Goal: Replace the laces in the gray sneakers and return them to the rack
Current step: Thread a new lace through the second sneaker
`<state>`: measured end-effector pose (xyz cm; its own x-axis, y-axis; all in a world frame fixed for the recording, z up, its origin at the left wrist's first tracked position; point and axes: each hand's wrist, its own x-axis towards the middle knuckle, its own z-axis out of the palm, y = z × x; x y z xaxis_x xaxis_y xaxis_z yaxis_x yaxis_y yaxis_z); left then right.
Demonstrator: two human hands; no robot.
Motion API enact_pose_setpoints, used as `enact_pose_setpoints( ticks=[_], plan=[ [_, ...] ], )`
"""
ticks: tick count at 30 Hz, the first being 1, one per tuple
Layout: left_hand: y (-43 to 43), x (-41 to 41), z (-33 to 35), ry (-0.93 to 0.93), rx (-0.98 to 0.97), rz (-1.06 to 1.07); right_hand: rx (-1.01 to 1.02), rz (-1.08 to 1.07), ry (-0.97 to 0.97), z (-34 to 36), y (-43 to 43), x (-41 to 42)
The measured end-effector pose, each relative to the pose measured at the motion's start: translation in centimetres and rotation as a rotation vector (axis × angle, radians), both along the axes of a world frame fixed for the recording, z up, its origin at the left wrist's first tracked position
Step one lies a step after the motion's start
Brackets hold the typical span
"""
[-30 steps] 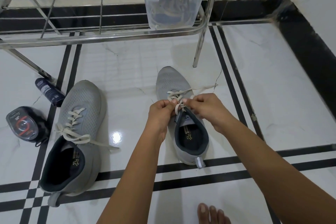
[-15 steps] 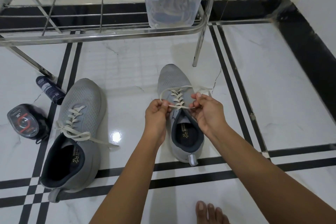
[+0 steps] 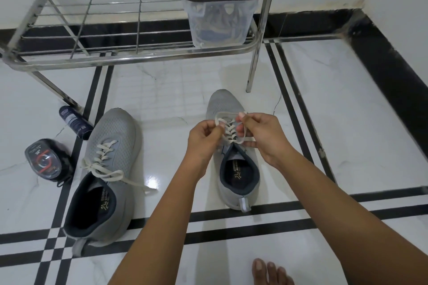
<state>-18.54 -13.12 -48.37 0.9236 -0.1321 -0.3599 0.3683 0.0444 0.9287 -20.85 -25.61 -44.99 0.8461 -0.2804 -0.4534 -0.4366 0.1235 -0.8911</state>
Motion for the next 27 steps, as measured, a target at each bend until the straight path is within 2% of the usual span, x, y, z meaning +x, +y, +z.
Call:
enact_pose_setpoints(
  ticks=[7,12,27],
  plan=[
    [0.0,1.1,5.1,-0.227,0.074,-0.087,-0.115,0.084,-0.169,4.4,0.3,0.8],
    [0.5,2.6,9.1,-0.403,0.277,-0.178,-0.196,0.098,-0.294,7.3,0.5,1.6],
    [-0.2,5.8,17.5,-0.654,0.13,-0.156,-0.299,0.027,-0.636,14.9,0.7,4.1]
  ],
)
